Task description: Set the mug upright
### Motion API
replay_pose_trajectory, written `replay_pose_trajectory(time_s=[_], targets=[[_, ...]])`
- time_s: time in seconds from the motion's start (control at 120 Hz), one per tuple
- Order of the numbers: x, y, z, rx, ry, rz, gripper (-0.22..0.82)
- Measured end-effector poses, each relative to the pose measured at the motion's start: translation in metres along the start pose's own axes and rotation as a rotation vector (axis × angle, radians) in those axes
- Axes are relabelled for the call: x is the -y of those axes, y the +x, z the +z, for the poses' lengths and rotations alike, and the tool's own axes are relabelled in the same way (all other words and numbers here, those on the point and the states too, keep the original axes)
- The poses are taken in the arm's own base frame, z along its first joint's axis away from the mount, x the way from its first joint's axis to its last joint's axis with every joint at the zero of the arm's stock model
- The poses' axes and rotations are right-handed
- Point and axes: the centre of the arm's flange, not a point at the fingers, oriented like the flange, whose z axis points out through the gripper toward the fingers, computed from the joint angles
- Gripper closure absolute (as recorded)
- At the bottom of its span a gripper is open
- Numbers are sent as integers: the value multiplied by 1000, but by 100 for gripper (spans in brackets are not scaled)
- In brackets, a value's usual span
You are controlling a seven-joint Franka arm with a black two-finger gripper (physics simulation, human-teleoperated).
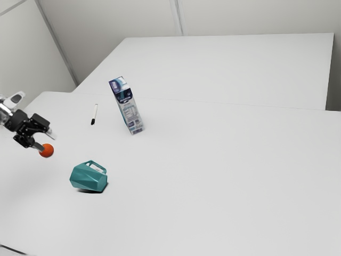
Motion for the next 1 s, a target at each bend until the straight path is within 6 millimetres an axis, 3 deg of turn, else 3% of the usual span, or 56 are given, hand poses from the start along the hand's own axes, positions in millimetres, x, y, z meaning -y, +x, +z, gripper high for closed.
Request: replay_pose_trajectory(time_s=[0.067, 0.383, 1.0], targets=[[-2, 7, 18, 11, -34, 55, 2], [41, 8, 69, 6, -166, 185, 2], [38, -9, 126, 154, -399, 192, 2]])
